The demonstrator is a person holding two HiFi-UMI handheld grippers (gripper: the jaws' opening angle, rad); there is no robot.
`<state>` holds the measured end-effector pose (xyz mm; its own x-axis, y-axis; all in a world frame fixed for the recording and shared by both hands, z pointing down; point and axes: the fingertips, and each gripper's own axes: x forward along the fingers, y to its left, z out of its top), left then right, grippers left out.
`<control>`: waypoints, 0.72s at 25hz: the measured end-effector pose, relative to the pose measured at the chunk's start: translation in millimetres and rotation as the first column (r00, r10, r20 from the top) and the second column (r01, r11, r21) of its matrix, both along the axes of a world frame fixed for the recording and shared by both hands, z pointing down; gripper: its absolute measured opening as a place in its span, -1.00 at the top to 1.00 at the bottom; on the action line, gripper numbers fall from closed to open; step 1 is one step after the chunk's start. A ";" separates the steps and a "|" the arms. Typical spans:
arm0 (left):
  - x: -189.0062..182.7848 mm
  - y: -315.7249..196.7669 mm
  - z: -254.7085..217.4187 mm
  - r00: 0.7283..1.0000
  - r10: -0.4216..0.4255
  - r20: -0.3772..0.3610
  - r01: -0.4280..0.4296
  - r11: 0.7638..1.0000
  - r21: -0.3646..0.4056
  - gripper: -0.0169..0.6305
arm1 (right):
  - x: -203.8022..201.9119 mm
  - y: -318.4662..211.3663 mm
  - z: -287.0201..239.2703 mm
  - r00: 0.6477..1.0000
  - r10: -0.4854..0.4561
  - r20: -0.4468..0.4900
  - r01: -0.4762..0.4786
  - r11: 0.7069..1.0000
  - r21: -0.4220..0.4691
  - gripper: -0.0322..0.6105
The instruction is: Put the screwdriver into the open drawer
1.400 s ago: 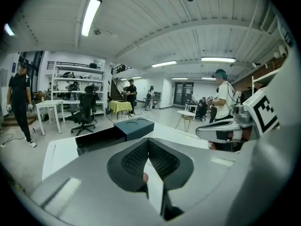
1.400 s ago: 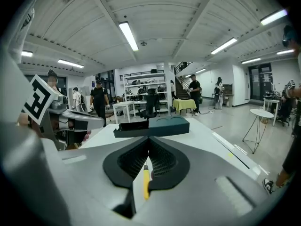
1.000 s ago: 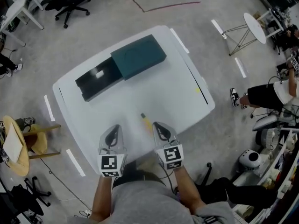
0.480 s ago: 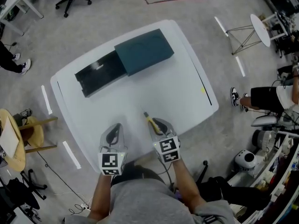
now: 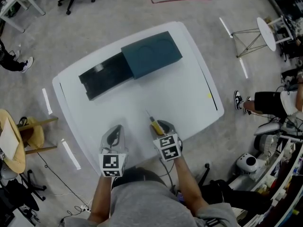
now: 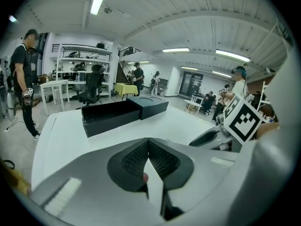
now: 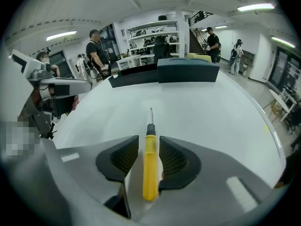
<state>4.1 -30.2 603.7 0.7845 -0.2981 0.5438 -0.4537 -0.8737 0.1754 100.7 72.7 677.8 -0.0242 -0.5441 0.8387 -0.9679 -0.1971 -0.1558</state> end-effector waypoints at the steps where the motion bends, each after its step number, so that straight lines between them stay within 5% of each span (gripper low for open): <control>1: 0.1 -1.3 1.6 1.000 0.000 0.000 0.000 1.000 -0.003 0.91 | -0.4 0.4 3.5 1.000 -0.001 -0.002 0.001 1.000 -0.012 0.46; 18: -6.7 -10.6 2.4 1.000 0.004 0.000 -0.004 1.000 0.002 0.91 | 1.4 0.7 6.8 0.999 0.024 -0.033 -0.024 0.999 -0.026 0.63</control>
